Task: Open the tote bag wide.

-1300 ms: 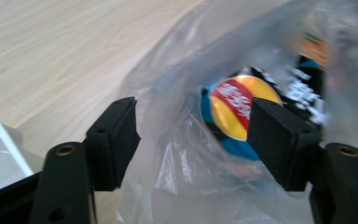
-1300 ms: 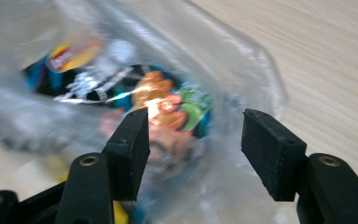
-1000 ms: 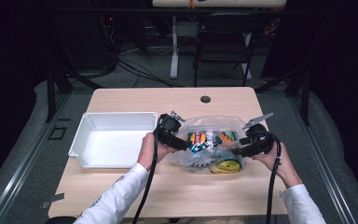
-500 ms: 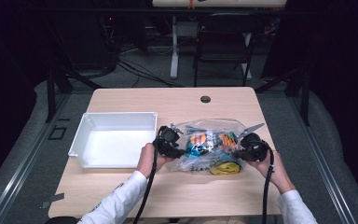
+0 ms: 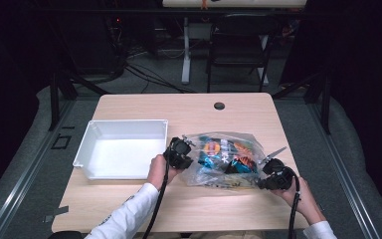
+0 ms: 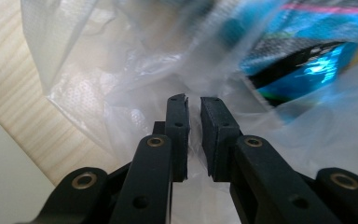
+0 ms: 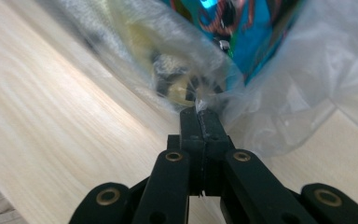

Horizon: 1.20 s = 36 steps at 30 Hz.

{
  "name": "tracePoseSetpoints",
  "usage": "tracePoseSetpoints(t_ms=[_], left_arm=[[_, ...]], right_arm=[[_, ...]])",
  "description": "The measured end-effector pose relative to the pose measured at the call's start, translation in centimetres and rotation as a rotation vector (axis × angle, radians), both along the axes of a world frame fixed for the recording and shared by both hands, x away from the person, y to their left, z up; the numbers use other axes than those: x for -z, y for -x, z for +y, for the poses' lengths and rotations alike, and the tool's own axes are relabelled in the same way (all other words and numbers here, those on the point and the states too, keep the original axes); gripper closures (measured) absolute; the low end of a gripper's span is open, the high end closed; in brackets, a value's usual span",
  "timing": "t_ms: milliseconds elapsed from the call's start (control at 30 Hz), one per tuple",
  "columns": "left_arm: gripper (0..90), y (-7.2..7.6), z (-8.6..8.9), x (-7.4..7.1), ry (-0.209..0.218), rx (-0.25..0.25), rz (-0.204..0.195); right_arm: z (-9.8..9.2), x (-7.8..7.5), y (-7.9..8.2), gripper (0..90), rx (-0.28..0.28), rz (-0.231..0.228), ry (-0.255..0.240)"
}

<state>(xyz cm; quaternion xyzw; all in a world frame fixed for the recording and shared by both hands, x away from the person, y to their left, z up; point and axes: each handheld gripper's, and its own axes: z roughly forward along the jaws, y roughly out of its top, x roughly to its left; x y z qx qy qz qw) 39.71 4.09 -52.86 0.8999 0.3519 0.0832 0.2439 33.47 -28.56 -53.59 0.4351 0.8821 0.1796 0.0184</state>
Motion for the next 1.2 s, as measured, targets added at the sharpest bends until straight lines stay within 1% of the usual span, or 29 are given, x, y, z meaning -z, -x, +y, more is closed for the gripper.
tracePoseSetpoints(t_ms=[33, 67, 100, 133, 167, 200, 233, 267, 300, 333, 367, 400, 433, 467, 533, 567, 600, 667, 733, 800, 833, 867, 900, 933, 967, 1033, 1067, 1133, 1200], left_arm=[[79.6, 0.0, 0.1, 0.1, 0.005, -0.002, 0.006], [77.3, -0.1, 0.1, 0.1, 0.008, -0.008, 0.003], [73.5, 0.0, 0.3, -0.1, 0.023, -0.009, 0.002], [70.6, 0.1, 0.4, -0.5, 0.041, -0.008, -0.004], [65.7, 0.2, 0.5, -0.8, 0.046, -0.012, -0.010], [58.6, 0.4, 0.5, -1.4, 0.061, -0.017, -0.022], [57.2, 0.8, 0.7, -2.2, 0.085, -0.007, -0.040], [55.3, 1.1, 0.7, -3.0, 0.093, -0.005, -0.059], [50.7, 1.4, 0.7, -3.8, 0.108, -0.003, -0.071], [48.2, 1.7, 0.7, -4.4, 0.117, 0.006, -0.084], [47.9, 2.0, 0.7, -5.2, 0.126, 0.014, -0.101], [46.1, 2.3, 0.6, -5.9, 0.146, 0.021, -0.111], [44.5, 2.8, 0.5, -6.7, 0.157, 0.036, -0.123], [44.4, 3.2, 0.3, -7.2, 0.164, 0.051, -0.138], [44.4, 3.8, -0.3, -7.9, 0.176, 0.093, -0.133], [44.5, 4.1, -0.6, -8.1, 0.172, 0.114, -0.130], [45.0, 4.3, -1.0, -8.0, 0.165, 0.130, -0.121], [45.9, 4.4, -1.4, -7.3, 0.149, 0.142, -0.108], [46.6, 4.2, -1.4, -6.0, 0.136, 0.134, -0.074], [46.6, 4.1, -1.4, -4.7, 0.116, 0.124, -0.050], [46.5, 4.0, -1.3, -4.0, 0.114, 0.123, -0.031], [46.3, 4.0, -1.3, -3.2, 0.097, 0.119, -0.022], [45.8, 4.0, -1.3, -2.8, 0.085, 0.121, -0.017], [45.8, 4.0, -1.3, -2.4, 0.084, 0.121, -0.009], [45.8, 4.0, -1.3, -2.3, 0.084, 0.117, -0.016], [45.8, 4.2, -1.2, -2.4, 0.098, 0.111, -0.034], [45.8, 4.3, -1.2, -2.7, 0.102, 0.104, -0.061], [45.8, 4.4, -1.1, -3.2, 0.107, 0.108, -0.072], [45.7, 4.5, -0.9, -3.9, 0.131, 0.102, -0.087]], right_arm=[[-0.1, 0.2, -0.1, 90.0, 0.003, 0.011, 0.013], [-0.1, 0.3, -0.1, 90.0, 0.011, 0.022, 0.008], [0.0, 0.4, 0.0, 88.6, 0.024, 0.021, -0.004], [-0.1, 0.2, 0.0, 83.2, 0.006, 0.027, -0.008], [-0.1, -0.1, 0.1, 77.0, 0.008, 0.033, -0.023], [-0.1, -0.4, 0.2, 72.8, 0.007, 0.027, -0.036], [-0.1, -0.7, 0.5, 69.1, 0.028, 0.002, -0.078], [-0.1, -1.4, 0.7, 65.8, 0.023, -0.004, -0.099], [-0.2, -2.0, 0.8, 64.2, 0.014, -0.009, -0.111], [-0.4, -2.7, 0.9, 62.8, -0.011, -0.011, -0.115], [-0.4, -3.1, 1.0, 61.5, -0.007, -0.020, -0.131], [-0.4, -3.6, 1.1, 60.3, -0.015, -0.031, -0.148], [-0.4, -4.1, 1.2, 59.6, -0.014, -0.051, -0.157], [-0.4, -4.8, 1.3, 59.1, -0.024, -0.059, -0.163], [-0.2, -5.5, 1.5, 58.8, -0.028, -0.079, -0.195], [-0.1, -5.8, 1.5, 58.8, -0.026, -0.084, -0.194], [-0.2, -6.0, 1.4, 58.8, -0.035, -0.086, -0.188], [-0.1, -6.1, 1.5, 58.8, -0.027, -0.088, -0.179], [-0.1, -6.2, 1.7, 57.8, -0.014, -0.100, -0.172], [0.0, -6.3, 2.0, 56.5, -0.005, -0.100, -0.180], [0.0, -6.5, 2.2, 55.2, 0.000, -0.110, -0.176], [-0.1, -6.7, 2.4, 53.8, -0.008, -0.117, -0.162], [0.0, -7.0, 2.8, 51.8, -0.003, -0.137, -0.170], [0.1, -7.2, 3.0, 50.4, -0.008, -0.139, -0.174], [0.2, -7.5, 3.3, 49.4, -0.013, -0.151, -0.178], [0.7, -8.1, 3.7, 47.3, -0.019, -0.175, -0.189], [0.9, -8.3, 3.8, 47.3, -0.030, -0.184, -0.193], [1.3, -8.6, 3.7, 47.3, -0.034, -0.189, -0.193], [1.3, -8.7, 3.4, 47.2, -0.026, -0.196, -0.191]])
